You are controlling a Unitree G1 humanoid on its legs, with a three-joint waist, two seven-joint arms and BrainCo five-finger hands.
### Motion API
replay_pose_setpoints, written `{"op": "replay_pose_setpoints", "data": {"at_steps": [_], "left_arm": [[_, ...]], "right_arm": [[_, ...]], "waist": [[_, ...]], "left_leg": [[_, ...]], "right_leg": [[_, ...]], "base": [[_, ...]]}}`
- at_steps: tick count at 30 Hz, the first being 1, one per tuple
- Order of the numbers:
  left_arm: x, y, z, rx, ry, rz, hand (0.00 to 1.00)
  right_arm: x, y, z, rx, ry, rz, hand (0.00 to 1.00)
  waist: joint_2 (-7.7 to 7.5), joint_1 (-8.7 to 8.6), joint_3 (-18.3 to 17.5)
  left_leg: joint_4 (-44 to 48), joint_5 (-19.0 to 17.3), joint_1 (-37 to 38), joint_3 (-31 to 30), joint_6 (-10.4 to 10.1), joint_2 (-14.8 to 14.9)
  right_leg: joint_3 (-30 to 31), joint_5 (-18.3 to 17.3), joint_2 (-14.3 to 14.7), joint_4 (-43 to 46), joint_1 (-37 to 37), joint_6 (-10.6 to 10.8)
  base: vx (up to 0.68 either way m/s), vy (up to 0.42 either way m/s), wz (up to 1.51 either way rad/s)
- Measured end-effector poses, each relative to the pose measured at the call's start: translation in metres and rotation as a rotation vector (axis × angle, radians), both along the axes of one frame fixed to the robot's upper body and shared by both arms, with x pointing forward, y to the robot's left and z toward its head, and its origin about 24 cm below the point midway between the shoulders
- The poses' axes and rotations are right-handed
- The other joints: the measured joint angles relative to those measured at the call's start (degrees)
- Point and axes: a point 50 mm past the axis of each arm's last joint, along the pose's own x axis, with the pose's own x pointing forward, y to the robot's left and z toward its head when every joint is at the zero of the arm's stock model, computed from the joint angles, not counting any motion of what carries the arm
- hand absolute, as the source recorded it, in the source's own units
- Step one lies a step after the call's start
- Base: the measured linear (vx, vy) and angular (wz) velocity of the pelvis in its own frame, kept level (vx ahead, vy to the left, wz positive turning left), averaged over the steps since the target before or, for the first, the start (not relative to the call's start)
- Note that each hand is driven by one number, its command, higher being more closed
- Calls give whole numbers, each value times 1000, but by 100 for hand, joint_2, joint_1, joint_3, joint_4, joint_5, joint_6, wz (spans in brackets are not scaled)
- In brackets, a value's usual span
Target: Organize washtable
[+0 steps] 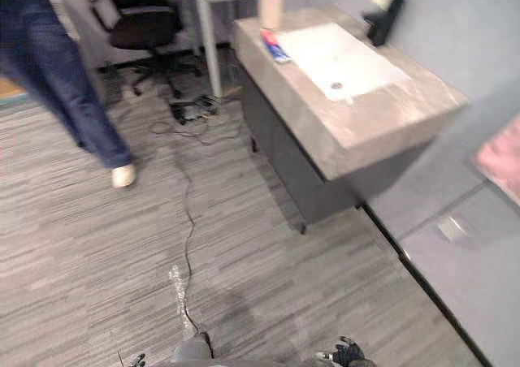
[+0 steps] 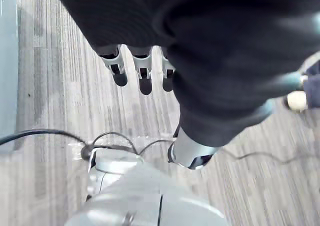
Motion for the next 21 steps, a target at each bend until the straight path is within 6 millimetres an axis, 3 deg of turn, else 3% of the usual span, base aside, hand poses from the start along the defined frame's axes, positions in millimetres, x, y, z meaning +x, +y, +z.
{"op": "replay_pose_setpoints", "data": {"at_steps": [1,2,3,5,6,7,8,9,10,11,12,14,16,17,19,20,21], "left_arm": [[1,1,0,8,0,-18,0],[1,0,0,11,1,-29,0],[-1,0,0,15,13,-43,0],[-7,1,-1,21,38,-58,0],[-9,2,-2,21,53,-62,0],[-5,-1,-3,4,52,-87,0],[-5,-4,-3,-3,55,-97,0],[-4,-9,-4,-13,60,-110,0],[7,-8,-3,-9,38,-108,0],[10,-5,-2,-2,29,-100,0],[14,3,1,26,12,-111,0],[20,15,5,61,0,-126,0],[21,9,5,44,-18,-99,0],[13,4,3,25,-9,-72,0],[2,2,1,7,2,-15,0],[-10,2,1,3,18,36,0],[-14,2,1,3,28,41,0]], "right_arm": [[0,2,0,5,-3,-2,0],[0,2,0,5,-2,1,0],[-1,3,-1,8,1,0,0],[-1,6,-2,20,2,-6,0],[-2,8,-2,27,0,-17,0],[-8,12,-4,51,8,-80,0],[-11,9,-4,50,9,-101,0],[-10,3,-2,39,-14,-117,0],[-7,5,-1,44,-33,-132,0],[-8,7,-1,49,-30,-138,0],[-15,18,-4,76,-6,-134,0],[-28,34,-7,116,23,-174,0],[-32,24,-6,102,26,-198,0],[-34,18,-5,90,27,-200,0],[-33,14,-4,77,24,-194,0],[-30,11,-3,72,15,-188,0],[-32,11,-4,70,20,-188,0]], "waist": [[-32,10,-2],[-30,34,-3],[-36,29,-4],[-135,-49,10],[-182,-125,33],[-309,-177,-41],[-248,-173,-22],[-14,-301,75],[-72,-339,125],[-128,-337,132],[-390,-258,34],[-689,-369,-57],[-462,-370,-95],[-347,-382,-152],[-175,-374,-205],[-127,-318,-210],[-157,-268,-226]], "left_leg": [[21,-6,-20,-128,68,-188],[16,3,-13,-236,160,-301],[-4,27,-11,-431,242,-496],[-70,71,3,-708,329,-840],[-156,98,-33,-812,368,-954],[839,-312,-204,-278,695,-1155],[1195,-418,-117,-64,868,-1145],[969,-943,362,-54,1054,-1064],[825,-967,507,-256,999,-1053],[723,-932,538,-358,951,-1039],[395,-801,653,-409,821,-1066],[310,-707,707,-579,708,-1199],[885,-1109,501,-782,578,-928],[1334,-1316,340,-833,248,-752],[2393,-1295,19,-834,-85,-603],[3031,-1031,-246,-602,-483,-497],[3184,-936,-272,-418,-549,-429]], "right_leg": [[871,-284,217,142,-12,43],[1233,-450,370,195,-23,84],[1466,-730,668,192,-28,108],[1369,-1324,1049,-104,-27,-5],[1426,-1415,1085,-124,38,72],[1358,-1466,967,94,-18,16],[1328,-1440,982,333,10,95],[1347,-1503,1190,1273,-204,-50],[1548,-1731,1229,1886,-571,-120],[1485,-1753,1355,1665,-640,-158],[1355,-1697,1511,973,-804,-178],[1285,-1164,1458,676,-825,-373],[991,-1182,1612,628,-802,-429],[896,-1172,1777,475,-701,-460],[928,-1273,1929,517,-699,-434],[1047,-1362,2015,633,-650,-343],[1122,-1394,2054,695,-640,-317]], "base": [[-76,222,143],[-66,129,118],[-67,112,102],[-64,60,106],[-42,44,123],[-2,44,102],[68,77,102],[48,41,90],[38,-5,91],[-64,-83,69],[-22,-109,44],[139,-116,94],[188,-27,58],[176,86,6],[201,95,-15],[171,64,-40],[198,50,-61]]}}
